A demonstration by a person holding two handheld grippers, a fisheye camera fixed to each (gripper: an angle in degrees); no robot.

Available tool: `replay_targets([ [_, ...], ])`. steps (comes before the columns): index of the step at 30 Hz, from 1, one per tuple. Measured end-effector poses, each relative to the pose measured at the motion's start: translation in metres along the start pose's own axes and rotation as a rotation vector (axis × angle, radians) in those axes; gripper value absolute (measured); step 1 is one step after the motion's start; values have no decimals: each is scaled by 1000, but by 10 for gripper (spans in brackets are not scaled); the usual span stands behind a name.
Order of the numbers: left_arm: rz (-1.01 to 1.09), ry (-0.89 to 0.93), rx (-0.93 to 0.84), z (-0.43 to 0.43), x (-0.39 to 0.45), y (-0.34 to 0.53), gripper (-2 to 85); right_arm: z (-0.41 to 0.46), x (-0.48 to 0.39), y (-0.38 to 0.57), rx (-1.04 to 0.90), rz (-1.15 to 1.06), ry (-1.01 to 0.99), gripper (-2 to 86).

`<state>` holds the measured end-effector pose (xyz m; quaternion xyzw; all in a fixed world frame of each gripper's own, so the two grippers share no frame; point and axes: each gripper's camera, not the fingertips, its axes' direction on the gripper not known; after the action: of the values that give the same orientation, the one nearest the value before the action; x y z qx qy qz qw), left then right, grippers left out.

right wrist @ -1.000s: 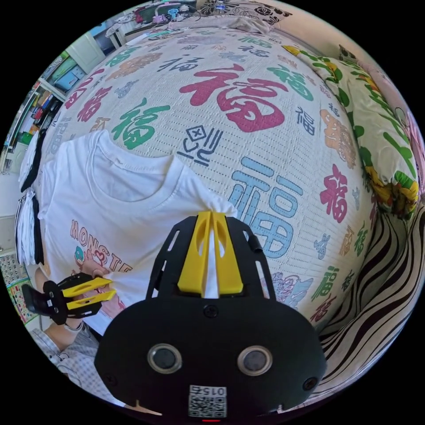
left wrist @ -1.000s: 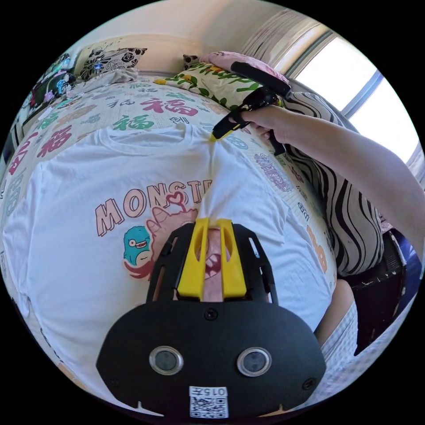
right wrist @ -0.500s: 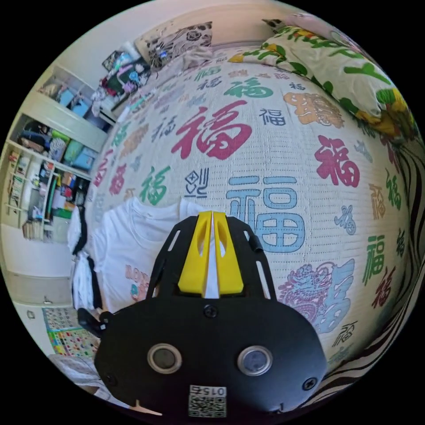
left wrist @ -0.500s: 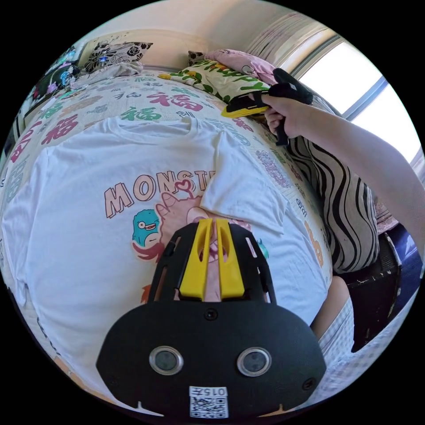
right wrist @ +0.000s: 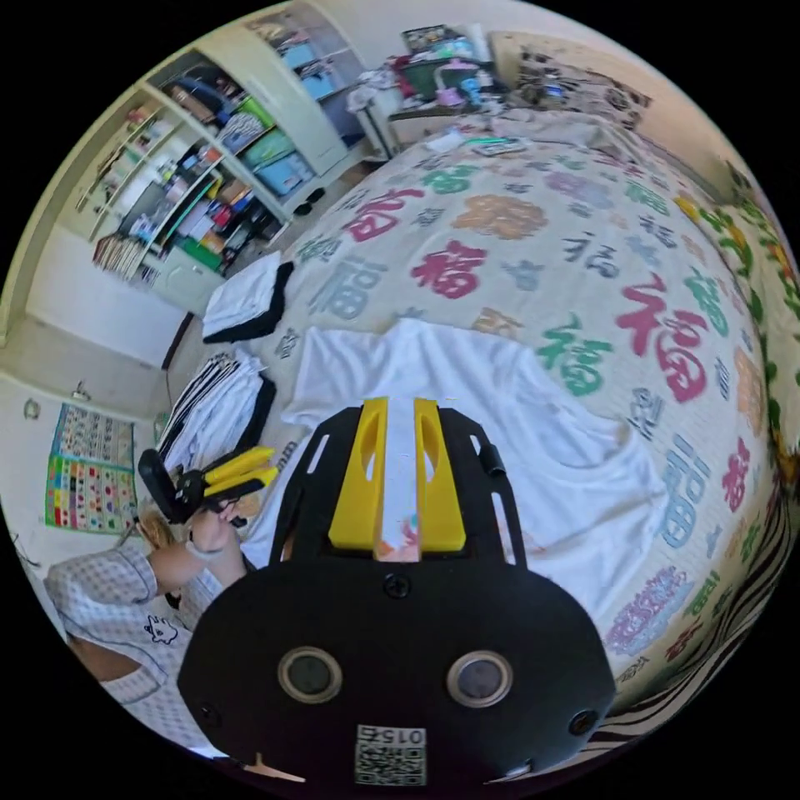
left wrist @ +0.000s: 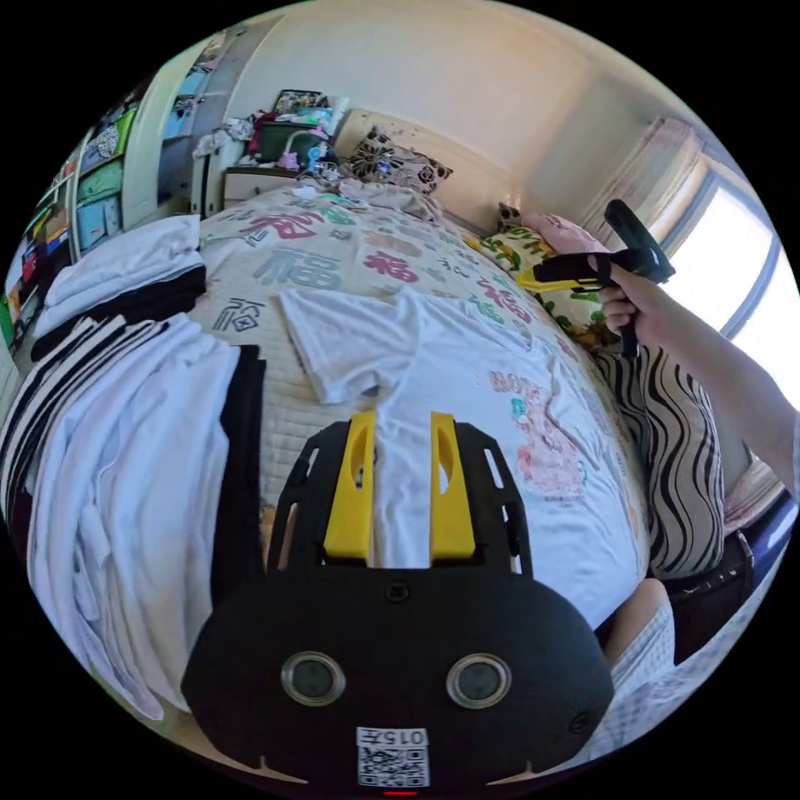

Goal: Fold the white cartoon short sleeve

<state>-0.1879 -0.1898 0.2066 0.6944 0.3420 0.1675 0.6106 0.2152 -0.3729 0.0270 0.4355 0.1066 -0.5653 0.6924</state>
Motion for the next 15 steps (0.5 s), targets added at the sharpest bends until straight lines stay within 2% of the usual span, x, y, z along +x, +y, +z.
replay_targets([
  [5, -31, 34, 21, -5, -40, -14, 111, 99, -126, -58, -120, -144, 84, 64],
  [8, -78, 92, 37, -2, -54, -20, 109, 149, -170, -86, -183, -178, 130, 68],
  [12, -73, 111, 39, -7, -64, -35, 83, 199, -200, -113, -236, -180, 206, 79],
  [15, -102, 150, 11, -9, -76, -36, 29, 227, -211, -126, -246, -152, 255, 81],
])
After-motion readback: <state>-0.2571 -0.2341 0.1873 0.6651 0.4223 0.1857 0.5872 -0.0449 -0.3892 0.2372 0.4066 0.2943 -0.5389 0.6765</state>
